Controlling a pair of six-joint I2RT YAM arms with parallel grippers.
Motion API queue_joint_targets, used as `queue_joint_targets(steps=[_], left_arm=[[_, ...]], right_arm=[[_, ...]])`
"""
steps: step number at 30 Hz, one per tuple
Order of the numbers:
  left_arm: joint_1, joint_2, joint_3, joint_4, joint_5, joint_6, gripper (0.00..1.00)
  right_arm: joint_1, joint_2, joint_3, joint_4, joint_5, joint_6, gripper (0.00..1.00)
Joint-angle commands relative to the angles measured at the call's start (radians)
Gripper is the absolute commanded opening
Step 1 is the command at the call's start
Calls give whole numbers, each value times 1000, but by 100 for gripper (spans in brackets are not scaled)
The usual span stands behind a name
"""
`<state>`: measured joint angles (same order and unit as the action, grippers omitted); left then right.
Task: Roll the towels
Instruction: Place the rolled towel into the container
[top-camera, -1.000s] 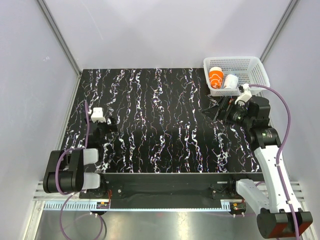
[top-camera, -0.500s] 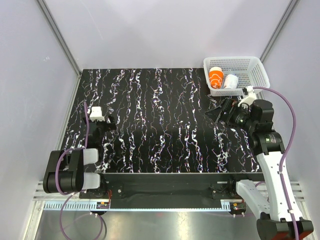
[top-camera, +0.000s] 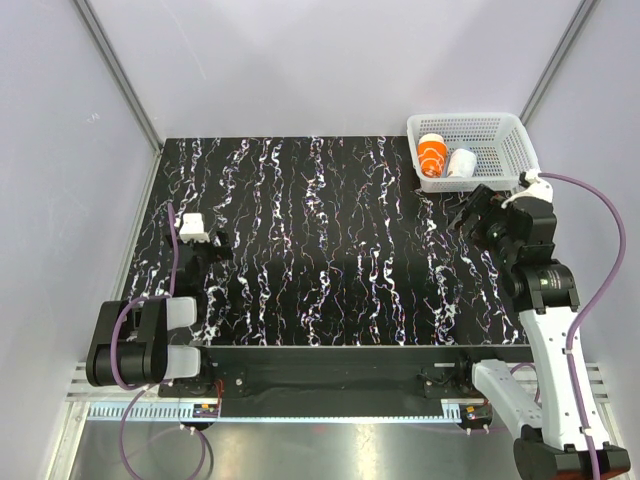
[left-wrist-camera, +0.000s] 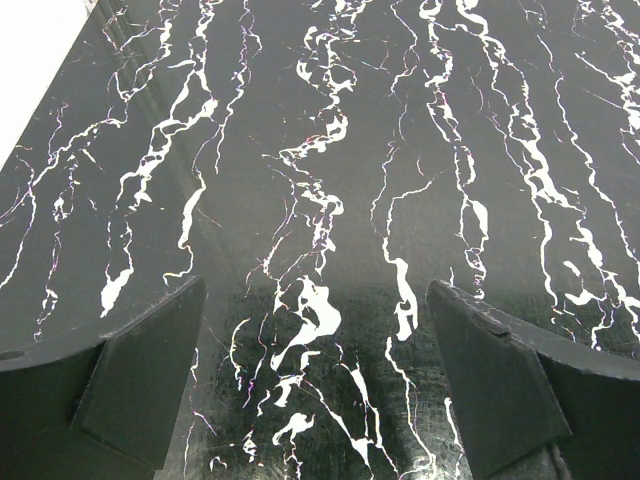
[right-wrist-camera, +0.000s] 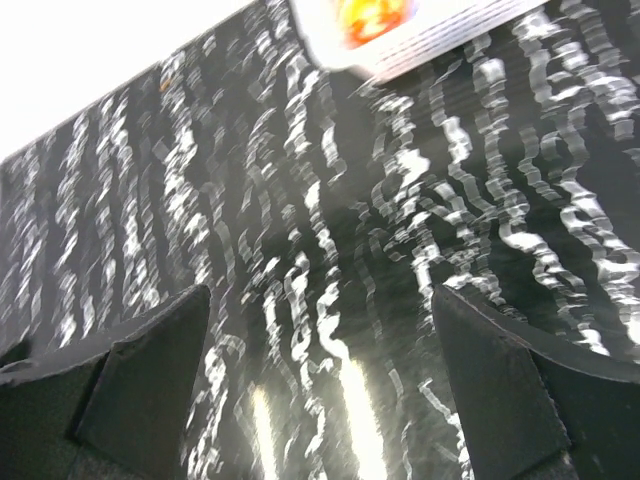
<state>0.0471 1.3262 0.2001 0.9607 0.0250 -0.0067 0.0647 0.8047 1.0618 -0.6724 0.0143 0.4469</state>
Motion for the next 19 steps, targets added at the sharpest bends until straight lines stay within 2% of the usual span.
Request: queue_joint_targets(steps=[1,4,14,19], left_arm=[[-4,-2,10,101,-11,19,99],[-3,-2,10,101,-13,19,99],[-3,-4,10,101,-13,17,99],[-3,-2,10,101,-13,19,99]], right_arm=[[6,-25,-18,37,205,7,100],[4,-15,-72,88,311,27,100],[4,152,-109,215,355,-88,100],[4,191,-123,270,339,-85,100]])
